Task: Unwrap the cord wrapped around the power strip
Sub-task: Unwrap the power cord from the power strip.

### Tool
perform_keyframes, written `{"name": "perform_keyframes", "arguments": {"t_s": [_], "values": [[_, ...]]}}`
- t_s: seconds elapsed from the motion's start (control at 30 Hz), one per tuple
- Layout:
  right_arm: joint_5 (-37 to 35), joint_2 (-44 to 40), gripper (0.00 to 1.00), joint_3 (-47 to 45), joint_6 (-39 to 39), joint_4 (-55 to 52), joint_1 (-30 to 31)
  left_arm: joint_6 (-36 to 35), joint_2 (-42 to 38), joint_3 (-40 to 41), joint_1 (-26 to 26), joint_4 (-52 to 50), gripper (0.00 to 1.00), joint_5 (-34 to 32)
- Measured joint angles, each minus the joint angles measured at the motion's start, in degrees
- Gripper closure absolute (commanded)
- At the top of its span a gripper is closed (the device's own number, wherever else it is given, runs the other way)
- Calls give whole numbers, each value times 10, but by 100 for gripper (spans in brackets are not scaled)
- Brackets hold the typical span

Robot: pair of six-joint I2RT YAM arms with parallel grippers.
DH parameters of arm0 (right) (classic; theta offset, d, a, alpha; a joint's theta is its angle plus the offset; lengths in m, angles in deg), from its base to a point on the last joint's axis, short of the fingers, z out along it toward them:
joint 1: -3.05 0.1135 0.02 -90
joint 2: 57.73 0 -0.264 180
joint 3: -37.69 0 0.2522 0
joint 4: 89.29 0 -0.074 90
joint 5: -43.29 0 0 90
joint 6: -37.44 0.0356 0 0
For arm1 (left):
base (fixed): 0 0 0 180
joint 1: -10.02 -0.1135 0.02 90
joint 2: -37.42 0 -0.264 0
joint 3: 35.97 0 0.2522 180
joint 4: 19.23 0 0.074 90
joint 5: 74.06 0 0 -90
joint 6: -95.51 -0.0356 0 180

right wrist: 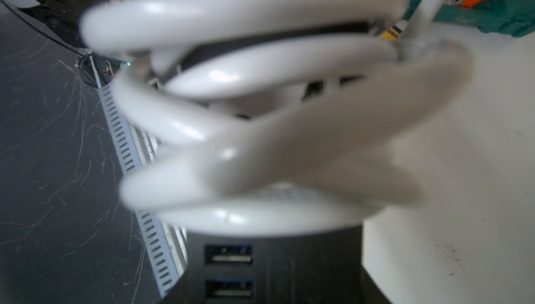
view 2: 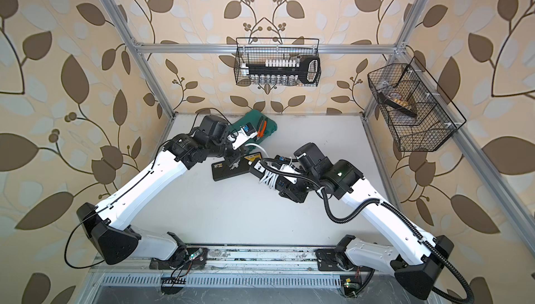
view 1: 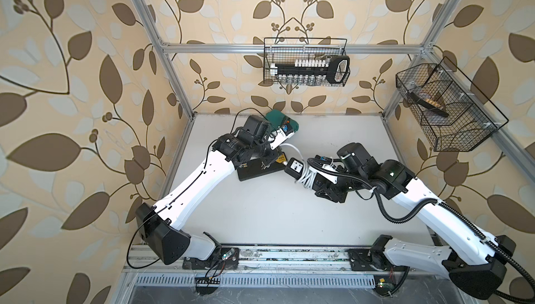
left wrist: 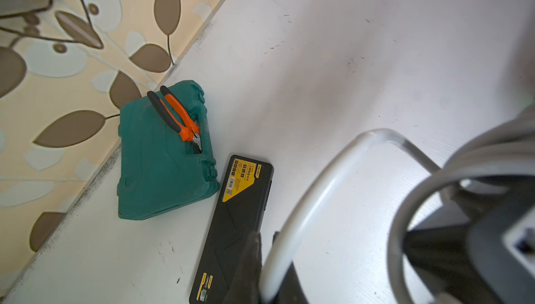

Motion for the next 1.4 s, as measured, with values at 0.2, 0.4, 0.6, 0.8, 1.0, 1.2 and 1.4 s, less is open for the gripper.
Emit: {"name": "perform_keyframes", "arguments": {"t_s": [0.2, 0.4, 0.6, 0.8, 1.0, 1.2, 1.4], "values": [[-11, -21, 100, 41, -1, 16, 0, 0, 5, 39, -25, 3, 100, 25], [-61, -7, 100, 134, -1, 32, -6, 3, 5, 100, -26, 3, 40, 48], [-102, 65, 100, 254, 0, 16, -9, 10, -67, 163, -26, 47, 27, 85], [-118, 118, 100, 321, -1, -42, -11, 45, -184, 189, -28, 158, 15, 231], [-115, 126, 100, 347, 2, -79, -12, 110, -179, 238, 26, 303, 21, 290], [-104, 127, 100, 358, 13, -81, -14, 155, -129, 286, 59, 432, 23, 288], [-85, 137, 100, 384, 26, -78, -15, 165, -102, 309, 63, 524, 41, 265]]}}
